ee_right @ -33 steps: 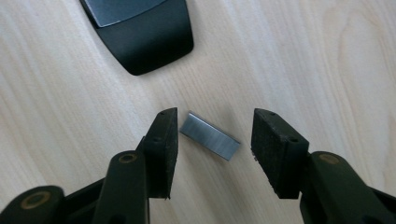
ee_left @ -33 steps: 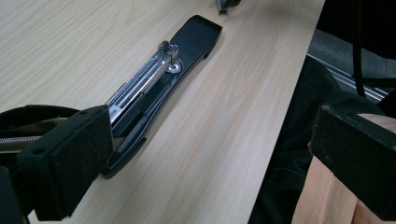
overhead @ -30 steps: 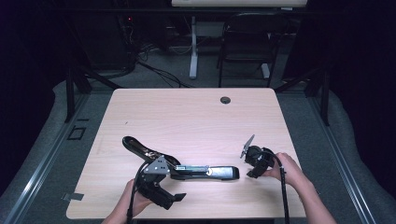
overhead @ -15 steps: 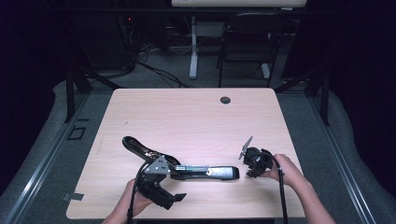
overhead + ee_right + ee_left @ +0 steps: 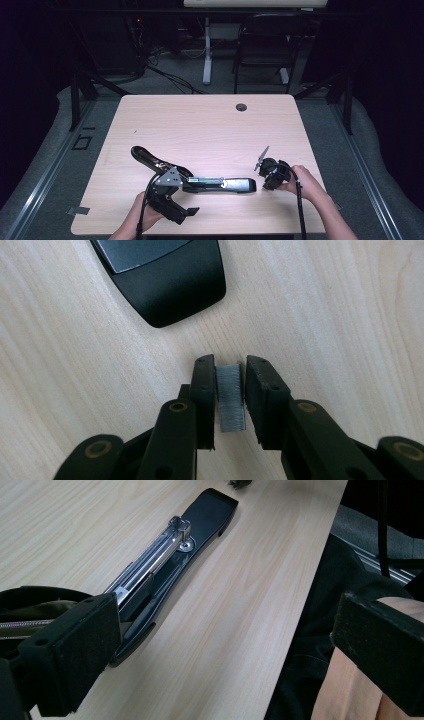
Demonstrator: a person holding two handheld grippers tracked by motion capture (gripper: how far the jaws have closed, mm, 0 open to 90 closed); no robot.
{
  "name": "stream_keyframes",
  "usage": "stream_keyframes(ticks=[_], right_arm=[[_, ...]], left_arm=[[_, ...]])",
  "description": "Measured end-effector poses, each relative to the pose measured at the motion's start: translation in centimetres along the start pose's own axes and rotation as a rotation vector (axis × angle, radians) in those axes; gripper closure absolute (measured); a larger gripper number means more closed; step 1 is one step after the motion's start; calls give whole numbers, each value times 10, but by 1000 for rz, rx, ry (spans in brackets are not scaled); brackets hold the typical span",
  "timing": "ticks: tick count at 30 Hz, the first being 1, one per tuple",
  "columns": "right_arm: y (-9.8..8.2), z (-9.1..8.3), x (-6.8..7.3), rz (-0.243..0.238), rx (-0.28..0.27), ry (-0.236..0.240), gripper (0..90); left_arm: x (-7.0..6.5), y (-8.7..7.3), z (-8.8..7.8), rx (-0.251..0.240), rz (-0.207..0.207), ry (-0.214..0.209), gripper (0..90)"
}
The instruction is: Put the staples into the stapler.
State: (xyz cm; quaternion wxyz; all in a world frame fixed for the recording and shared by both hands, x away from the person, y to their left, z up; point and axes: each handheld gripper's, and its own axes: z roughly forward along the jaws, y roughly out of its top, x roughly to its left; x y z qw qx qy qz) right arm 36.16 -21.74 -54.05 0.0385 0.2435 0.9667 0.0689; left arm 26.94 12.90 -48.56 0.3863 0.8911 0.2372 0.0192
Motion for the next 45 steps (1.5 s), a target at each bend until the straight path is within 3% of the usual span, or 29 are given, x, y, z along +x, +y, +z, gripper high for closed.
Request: stream_keyframes(ticks=[9, 23, 33, 35, 38, 45], right_arm=[[-1, -1, -1, 50, -26, 31, 780], [-1, -12, -2, 90, -95, 11, 781], [1, -18, 0, 83, -121, -8, 780], [1, -17, 1, 95, -144, 8, 781], [3, -19, 2, 74, -128, -8, 781], [7, -24, 5, 68, -159, -12, 781]], left_arm=[[1, 0, 0, 6, 2, -3, 0], [4, -3, -1, 8, -10, 1, 0], [8, -12, -10, 8, -30, 26, 0], [9, -14, -11, 3, -38, 30, 0], [9, -15, -12, 3, -42, 33, 0], [11, -18, -14, 9, -50, 38, 0]])
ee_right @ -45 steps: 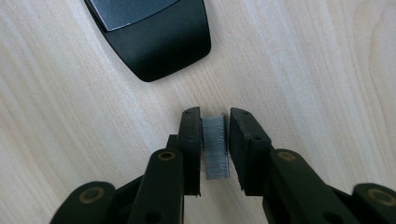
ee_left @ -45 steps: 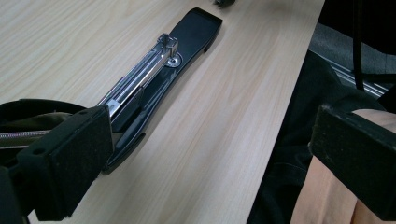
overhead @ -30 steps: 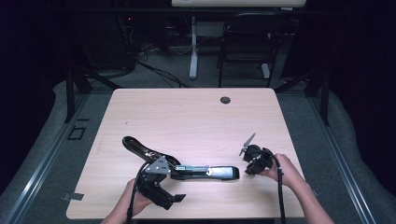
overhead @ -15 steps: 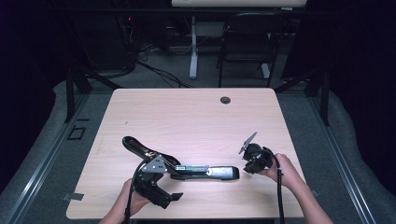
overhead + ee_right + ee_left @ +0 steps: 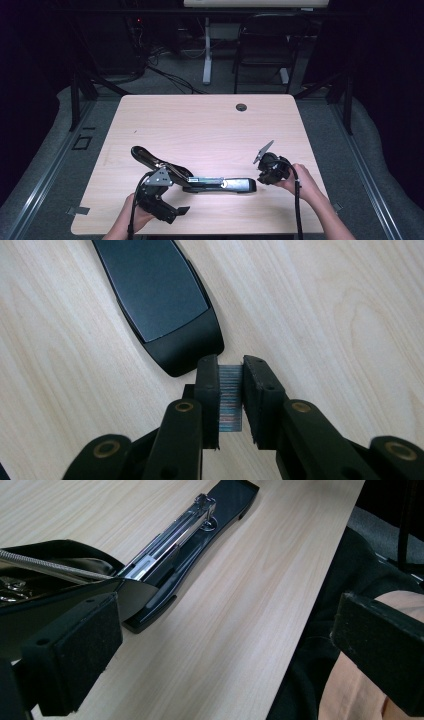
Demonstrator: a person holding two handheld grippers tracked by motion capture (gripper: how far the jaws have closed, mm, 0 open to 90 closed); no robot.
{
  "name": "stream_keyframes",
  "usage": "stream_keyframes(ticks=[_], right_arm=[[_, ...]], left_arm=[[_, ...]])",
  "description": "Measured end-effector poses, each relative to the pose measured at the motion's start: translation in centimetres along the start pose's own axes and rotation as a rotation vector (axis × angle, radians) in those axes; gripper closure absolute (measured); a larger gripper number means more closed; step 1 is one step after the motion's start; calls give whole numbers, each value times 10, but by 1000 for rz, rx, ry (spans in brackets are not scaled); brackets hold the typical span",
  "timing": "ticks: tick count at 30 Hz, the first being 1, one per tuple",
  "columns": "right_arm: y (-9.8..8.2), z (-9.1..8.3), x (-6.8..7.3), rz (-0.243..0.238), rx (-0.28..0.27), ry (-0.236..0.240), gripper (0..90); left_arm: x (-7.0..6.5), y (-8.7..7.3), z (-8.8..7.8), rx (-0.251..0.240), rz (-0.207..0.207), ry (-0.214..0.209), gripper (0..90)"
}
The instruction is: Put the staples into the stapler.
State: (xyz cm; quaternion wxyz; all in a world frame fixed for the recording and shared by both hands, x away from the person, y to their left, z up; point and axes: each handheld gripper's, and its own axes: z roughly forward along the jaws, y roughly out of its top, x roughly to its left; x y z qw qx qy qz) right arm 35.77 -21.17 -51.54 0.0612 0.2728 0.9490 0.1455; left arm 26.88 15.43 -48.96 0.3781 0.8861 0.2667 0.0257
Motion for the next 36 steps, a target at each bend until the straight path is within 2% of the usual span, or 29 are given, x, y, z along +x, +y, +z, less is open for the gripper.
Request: stream_keyframes(ticks=[7, 8, 10, 18, 23, 28, 29, 30, 36], right_arm=[[6, -4, 2, -10, -20, -5, 781], [6, -4, 3, -7, -37, 7, 781], [9, -6, 4, -18, -34, -2, 781], [14, -9, 5, -18, -68, 13, 780], [19, -7, 7, -41, -55, 7, 781], [23, -6, 8, -39, -75, 22, 781], [24, -7, 8, -48, -61, 12, 781], [25, -6, 9, -35, -82, 22, 781], [30, -9, 9, -57, -87, 21, 781]], left_arm=[[3, -4, -4, -2, -8, 15, 0], [3, -4, -4, -7, -13, 18, 0], [3, -5, -5, -4, -12, 21, 0], [6, -10, -10, -4, -27, 34, 0], [8, -12, -12, -6, -37, 40, 0], [9, -12, -12, 3, -35, 39, 0], [9, -12, -12, 4, -36, 37, 0], [9, -12, -12, 4, -36, 35, 0], [7, -10, -12, 0, -45, 43, 0]])
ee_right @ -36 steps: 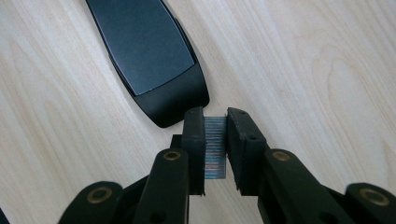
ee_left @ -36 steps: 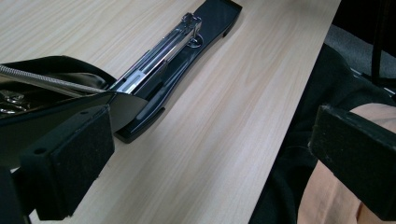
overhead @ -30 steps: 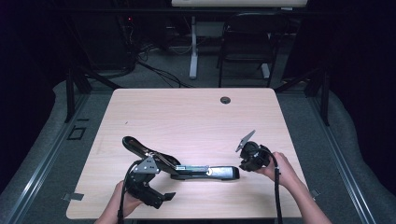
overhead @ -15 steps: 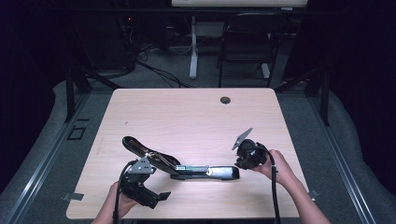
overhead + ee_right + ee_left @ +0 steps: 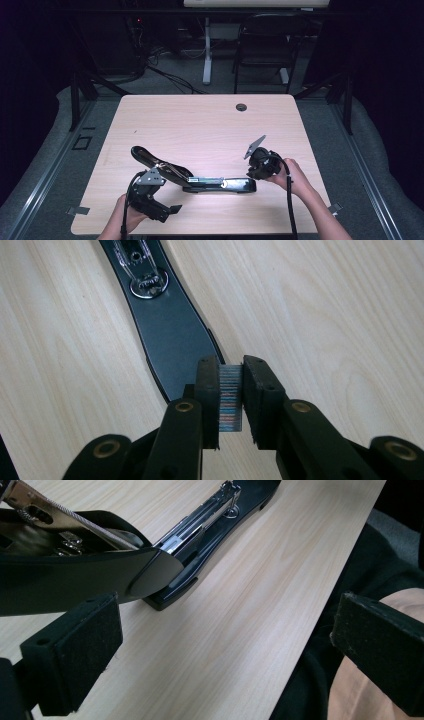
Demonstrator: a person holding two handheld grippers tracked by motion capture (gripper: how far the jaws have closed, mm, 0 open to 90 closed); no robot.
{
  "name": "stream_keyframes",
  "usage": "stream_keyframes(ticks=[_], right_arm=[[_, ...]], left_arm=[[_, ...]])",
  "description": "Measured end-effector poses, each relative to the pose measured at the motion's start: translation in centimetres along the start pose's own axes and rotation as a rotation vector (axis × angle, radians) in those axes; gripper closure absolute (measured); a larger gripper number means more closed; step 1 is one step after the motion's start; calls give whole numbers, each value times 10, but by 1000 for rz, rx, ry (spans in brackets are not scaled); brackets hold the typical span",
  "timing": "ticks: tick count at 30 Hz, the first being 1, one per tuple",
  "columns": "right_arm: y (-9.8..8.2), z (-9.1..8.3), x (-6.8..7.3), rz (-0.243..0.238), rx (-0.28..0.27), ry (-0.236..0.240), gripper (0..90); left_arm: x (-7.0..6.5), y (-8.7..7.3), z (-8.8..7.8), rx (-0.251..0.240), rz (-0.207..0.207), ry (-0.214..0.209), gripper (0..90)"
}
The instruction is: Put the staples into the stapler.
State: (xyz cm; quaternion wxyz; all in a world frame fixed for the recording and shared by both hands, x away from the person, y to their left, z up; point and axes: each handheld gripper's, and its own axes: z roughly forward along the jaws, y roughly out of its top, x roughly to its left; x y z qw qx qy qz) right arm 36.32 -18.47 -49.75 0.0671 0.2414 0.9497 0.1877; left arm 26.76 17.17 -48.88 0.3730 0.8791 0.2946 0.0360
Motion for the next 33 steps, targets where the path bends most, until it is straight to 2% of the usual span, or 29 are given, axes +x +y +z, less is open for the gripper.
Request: stream_keyframes(ticks=[3, 9, 18, 29, 33], right_arm=[[2, 1, 0, 0, -20, 8, 781], [6, 1, 0, -8, -16, 10, 780], [12, -1, 3, -19, -33, 26, 781], [29, 0, 5, -54, -56, 50, 781], [34, 0, 8, -67, -75, 60, 780]], left_arm=[[-1, 1, -1, -6, 1, -3, 0], [-1, 0, -1, -11, -1, -9, 0], [-2, 1, 1, 10, -3, -22, 0], [6, -9, -6, 13, -35, 14, 0], [6, -9, -3, 47, -29, 12, 0]])
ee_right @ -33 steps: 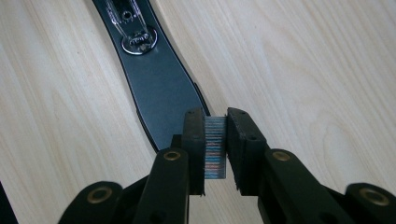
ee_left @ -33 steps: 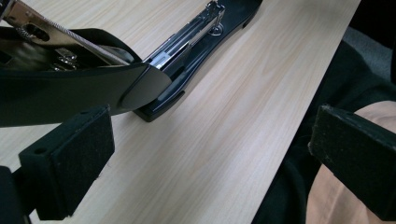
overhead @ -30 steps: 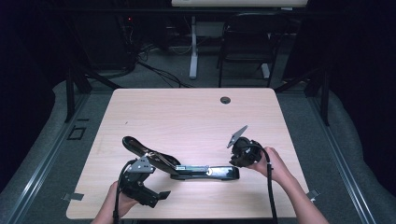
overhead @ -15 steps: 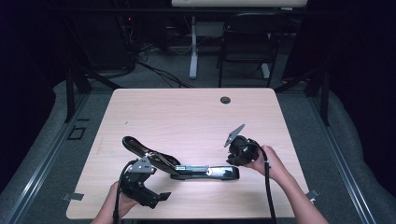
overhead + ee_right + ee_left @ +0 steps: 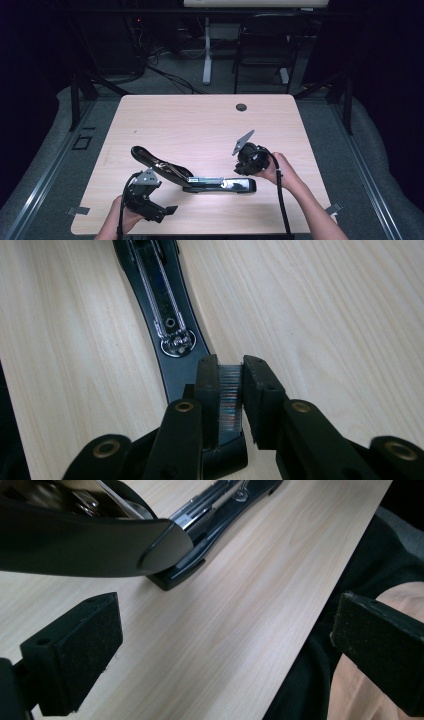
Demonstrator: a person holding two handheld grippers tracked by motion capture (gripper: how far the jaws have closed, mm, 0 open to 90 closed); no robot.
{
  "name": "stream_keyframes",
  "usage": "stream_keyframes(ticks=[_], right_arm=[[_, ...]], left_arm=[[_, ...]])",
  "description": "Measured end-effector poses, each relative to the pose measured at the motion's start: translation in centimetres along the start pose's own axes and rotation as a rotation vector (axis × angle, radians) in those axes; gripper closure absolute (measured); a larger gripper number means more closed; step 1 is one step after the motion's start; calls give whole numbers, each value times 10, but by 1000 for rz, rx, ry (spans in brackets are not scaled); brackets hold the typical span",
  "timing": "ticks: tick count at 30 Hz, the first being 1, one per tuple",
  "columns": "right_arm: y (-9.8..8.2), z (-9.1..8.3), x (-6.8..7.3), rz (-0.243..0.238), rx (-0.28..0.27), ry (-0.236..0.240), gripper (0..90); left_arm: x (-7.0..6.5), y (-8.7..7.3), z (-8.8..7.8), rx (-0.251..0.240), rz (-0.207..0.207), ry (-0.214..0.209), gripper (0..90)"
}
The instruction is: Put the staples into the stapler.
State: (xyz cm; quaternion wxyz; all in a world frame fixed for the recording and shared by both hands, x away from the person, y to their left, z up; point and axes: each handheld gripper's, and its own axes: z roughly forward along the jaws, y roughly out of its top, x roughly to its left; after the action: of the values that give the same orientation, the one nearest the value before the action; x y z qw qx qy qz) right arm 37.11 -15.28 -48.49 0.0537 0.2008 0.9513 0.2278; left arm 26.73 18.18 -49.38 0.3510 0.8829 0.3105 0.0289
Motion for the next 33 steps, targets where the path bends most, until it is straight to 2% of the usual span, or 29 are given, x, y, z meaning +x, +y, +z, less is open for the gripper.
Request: stream_keyframes(ticks=[3, 10, 22, 33], right_arm=[[4, 0, 1, -13, -7, 12, 781], [14, 2, 4, -44, -21, 42, 781], [28, 8, 12, -94, -32, 73, 780], [39, 17, 17, -138, -14, 110, 781]], left_arm=[[2, 0, 0, 7, -9, 12, 0], [7, -1, -3, -15, -29, 36, 0], [10, -3, -4, -7, -50, 45, 0], [12, -4, -3, -10, -54, 49, 0]])
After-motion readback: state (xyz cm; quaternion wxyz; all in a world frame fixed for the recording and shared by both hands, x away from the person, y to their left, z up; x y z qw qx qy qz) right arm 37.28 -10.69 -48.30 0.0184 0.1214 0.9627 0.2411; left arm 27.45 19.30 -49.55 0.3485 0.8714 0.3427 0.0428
